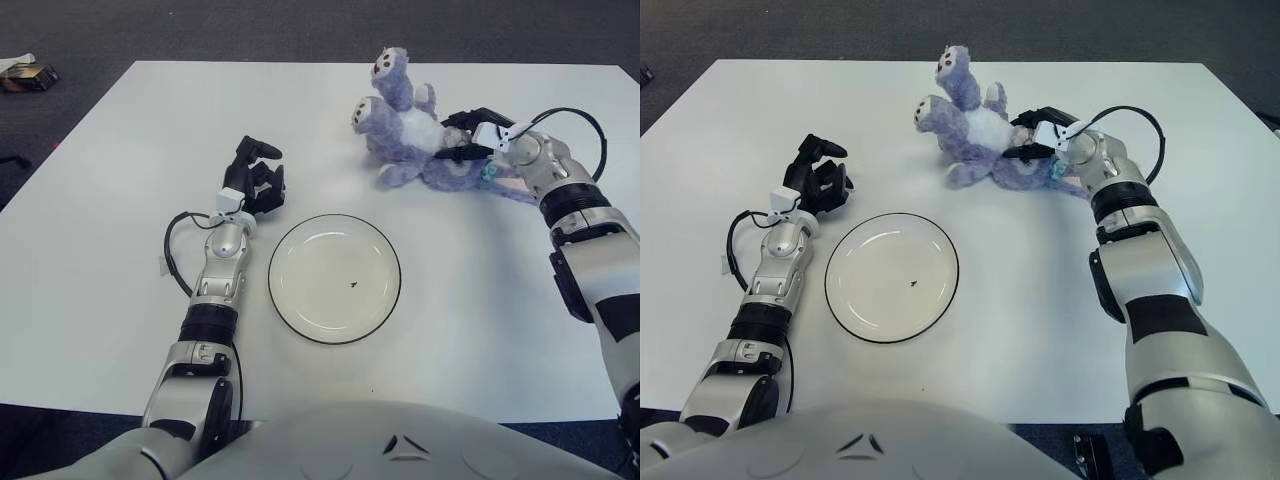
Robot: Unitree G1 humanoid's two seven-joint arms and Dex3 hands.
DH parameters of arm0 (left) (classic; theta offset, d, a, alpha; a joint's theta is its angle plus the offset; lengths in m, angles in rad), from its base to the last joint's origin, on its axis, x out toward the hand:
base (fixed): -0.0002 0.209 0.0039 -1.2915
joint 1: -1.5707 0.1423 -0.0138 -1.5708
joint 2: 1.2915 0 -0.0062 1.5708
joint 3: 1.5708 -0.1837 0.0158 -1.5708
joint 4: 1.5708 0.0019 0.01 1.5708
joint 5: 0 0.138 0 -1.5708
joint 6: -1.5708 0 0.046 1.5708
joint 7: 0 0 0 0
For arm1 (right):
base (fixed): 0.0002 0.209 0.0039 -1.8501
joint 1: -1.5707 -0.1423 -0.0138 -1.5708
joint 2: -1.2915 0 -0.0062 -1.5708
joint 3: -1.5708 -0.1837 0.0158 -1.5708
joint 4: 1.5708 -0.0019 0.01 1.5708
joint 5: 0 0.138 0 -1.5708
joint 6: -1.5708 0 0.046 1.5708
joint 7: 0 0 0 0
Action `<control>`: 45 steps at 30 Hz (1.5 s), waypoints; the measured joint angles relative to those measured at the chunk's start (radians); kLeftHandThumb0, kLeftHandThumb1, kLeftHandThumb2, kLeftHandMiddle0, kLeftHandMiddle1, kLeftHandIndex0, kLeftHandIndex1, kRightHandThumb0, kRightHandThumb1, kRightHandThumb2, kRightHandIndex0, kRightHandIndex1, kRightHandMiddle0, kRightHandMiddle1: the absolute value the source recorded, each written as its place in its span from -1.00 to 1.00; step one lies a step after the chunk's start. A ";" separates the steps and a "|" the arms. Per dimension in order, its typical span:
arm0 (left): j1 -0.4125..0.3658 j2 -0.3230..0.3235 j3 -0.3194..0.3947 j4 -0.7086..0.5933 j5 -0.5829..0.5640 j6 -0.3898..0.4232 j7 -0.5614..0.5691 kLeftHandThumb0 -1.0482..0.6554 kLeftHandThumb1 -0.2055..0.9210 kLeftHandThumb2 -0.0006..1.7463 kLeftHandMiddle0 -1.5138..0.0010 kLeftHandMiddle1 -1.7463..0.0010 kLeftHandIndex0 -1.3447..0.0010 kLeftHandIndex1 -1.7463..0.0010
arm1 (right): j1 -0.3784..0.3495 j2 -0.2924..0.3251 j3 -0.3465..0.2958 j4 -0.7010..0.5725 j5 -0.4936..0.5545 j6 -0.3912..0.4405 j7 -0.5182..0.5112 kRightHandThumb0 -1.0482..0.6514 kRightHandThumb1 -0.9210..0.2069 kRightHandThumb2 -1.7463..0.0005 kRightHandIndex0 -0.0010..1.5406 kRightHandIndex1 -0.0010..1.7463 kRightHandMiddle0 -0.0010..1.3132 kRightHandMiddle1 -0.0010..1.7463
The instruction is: Put the doll into the plate.
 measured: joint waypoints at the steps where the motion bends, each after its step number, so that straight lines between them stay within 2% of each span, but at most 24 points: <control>1: 0.000 0.000 0.000 0.000 0.000 0.000 0.000 -0.22 0.56 -0.03 0.08 -1.00 0.48 -1.00 | -0.006 0.000 0.010 -0.001 -0.006 0.006 0.013 -0.41 -0.97 0.99 0.01 -0.91 -0.13 -0.97; 5: 0.000 -0.001 0.000 0.000 0.000 0.000 0.000 -0.22 0.56 -0.03 0.09 -1.00 0.48 -1.00 | -0.035 0.001 0.049 -0.006 -0.039 0.036 0.068 -0.41 -0.94 1.00 -0.03 -0.95 -0.26 -0.99; 10: -0.001 -0.003 0.000 -0.003 0.000 0.000 0.000 -0.22 0.56 -0.03 0.09 -1.00 0.48 -1.00 | -0.049 0.002 0.071 -0.018 -0.054 0.063 0.108 -0.40 -0.92 1.00 0.01 -0.94 -0.30 -1.00; 11: -0.001 -0.003 0.000 -0.003 0.000 0.000 0.000 -0.22 0.56 -0.03 0.09 -1.00 0.48 -1.00 | -0.051 0.002 0.075 -0.022 -0.056 0.068 0.115 -0.40 -0.92 1.00 0.05 -0.89 -0.30 -1.00; 14: -0.001 -0.003 0.000 -0.005 0.000 0.000 0.000 -0.22 0.56 -0.03 0.08 -1.00 0.48 -1.00 | -0.052 0.002 0.082 -0.032 -0.063 0.077 0.128 -0.38 -0.90 0.99 -0.01 -0.38 -0.30 -1.00; 15: -0.001 -0.003 0.000 -0.006 0.000 0.000 0.000 -0.22 0.56 -0.03 0.08 -1.00 0.48 -1.00 | -0.052 0.001 0.083 -0.035 -0.066 0.080 0.130 -0.38 -0.90 0.99 -0.03 -0.30 -0.30 -1.00; 17: -0.001 -0.003 0.000 -0.007 0.000 0.000 0.000 -0.22 0.56 -0.03 0.08 -1.00 0.48 -1.00 | -0.052 0.001 0.087 -0.040 -0.073 0.083 0.133 -0.36 -0.89 0.99 -0.10 0.03 -0.30 -1.00; 19: 0.000 -0.004 0.000 -0.009 0.000 0.000 0.000 -0.22 0.56 -0.03 0.08 -1.00 0.48 -1.00 | -0.051 -0.001 0.095 -0.046 -0.083 0.082 0.133 -0.36 -0.88 1.00 -0.13 0.15 -0.29 -1.00; 28: 0.000 -0.008 0.000 -0.010 0.000 0.000 0.000 -0.22 0.56 -0.03 0.08 -1.00 0.48 -1.00 | -0.039 -0.021 0.149 -0.094 -0.142 0.077 0.122 -0.35 -0.87 1.00 -0.15 0.39 -0.25 -0.99; 37: 0.000 -0.013 -0.001 -0.009 0.001 0.000 0.000 -0.22 0.56 -0.03 0.08 -1.00 0.47 -1.00 | -0.016 -0.038 0.232 -0.165 -0.256 0.071 0.026 -0.36 -0.87 1.00 -0.13 0.79 -0.08 -0.96; 45: 0.000 -0.017 -0.001 -0.009 0.001 0.000 0.001 -0.22 0.55 -0.02 0.07 -1.00 0.47 -1.00 | 0.011 -0.053 0.243 -0.201 -0.281 0.070 -0.022 -0.35 -0.86 1.00 -0.15 0.94 -0.01 -0.97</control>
